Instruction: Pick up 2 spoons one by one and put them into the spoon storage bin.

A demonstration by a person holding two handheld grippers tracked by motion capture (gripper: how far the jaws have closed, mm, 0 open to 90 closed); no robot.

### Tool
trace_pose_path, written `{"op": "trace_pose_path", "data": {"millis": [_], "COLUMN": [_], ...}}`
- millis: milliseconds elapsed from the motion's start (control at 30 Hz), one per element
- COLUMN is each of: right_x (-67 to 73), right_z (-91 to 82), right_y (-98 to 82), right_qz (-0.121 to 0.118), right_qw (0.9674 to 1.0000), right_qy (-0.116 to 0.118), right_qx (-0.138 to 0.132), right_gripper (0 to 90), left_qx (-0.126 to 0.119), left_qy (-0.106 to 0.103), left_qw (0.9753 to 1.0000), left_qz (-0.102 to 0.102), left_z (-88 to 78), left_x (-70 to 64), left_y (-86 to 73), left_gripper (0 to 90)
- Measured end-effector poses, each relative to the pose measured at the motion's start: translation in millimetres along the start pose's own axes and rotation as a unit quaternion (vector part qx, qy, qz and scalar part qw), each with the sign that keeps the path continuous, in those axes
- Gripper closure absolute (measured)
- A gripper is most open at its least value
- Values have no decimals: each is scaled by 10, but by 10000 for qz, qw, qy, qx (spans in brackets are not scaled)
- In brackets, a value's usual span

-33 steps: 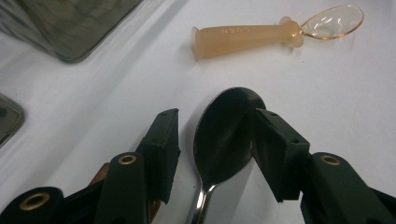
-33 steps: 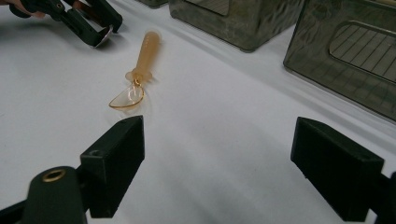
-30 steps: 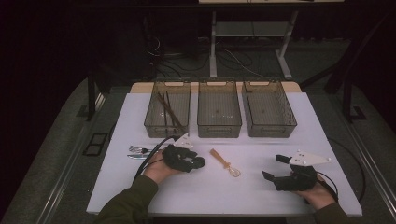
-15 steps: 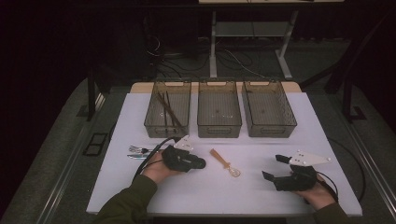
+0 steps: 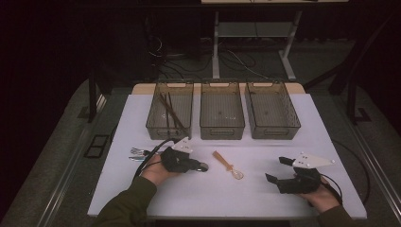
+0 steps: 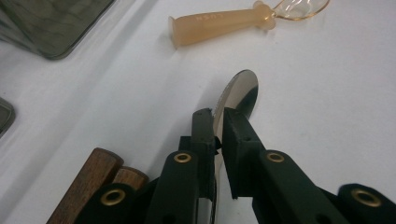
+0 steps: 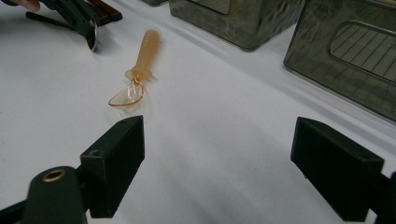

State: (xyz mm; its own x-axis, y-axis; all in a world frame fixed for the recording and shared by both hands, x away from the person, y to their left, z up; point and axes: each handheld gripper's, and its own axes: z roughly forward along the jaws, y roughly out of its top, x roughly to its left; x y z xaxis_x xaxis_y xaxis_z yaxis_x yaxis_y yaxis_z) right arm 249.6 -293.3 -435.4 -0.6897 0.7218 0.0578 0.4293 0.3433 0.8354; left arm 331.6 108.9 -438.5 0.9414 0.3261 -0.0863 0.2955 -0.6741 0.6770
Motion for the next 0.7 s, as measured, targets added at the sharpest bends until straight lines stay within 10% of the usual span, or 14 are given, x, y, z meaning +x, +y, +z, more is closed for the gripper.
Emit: {"op": "trace_pose_path", "data": {"millis": [700], "right_x": [6], "right_z": [1], "right_y": [3], "right_qz": [-31], "right_qw": [10000], "right_qy": [7], "right_qx": [-8], "right_gripper": [171], "left_qx": [-1], "left_qy": [-353], "left_qw": [9993], "left_qz": [-118], "left_z": [-16], "left_x": [10], "left_y": [-1], "left_gripper": [886]}}
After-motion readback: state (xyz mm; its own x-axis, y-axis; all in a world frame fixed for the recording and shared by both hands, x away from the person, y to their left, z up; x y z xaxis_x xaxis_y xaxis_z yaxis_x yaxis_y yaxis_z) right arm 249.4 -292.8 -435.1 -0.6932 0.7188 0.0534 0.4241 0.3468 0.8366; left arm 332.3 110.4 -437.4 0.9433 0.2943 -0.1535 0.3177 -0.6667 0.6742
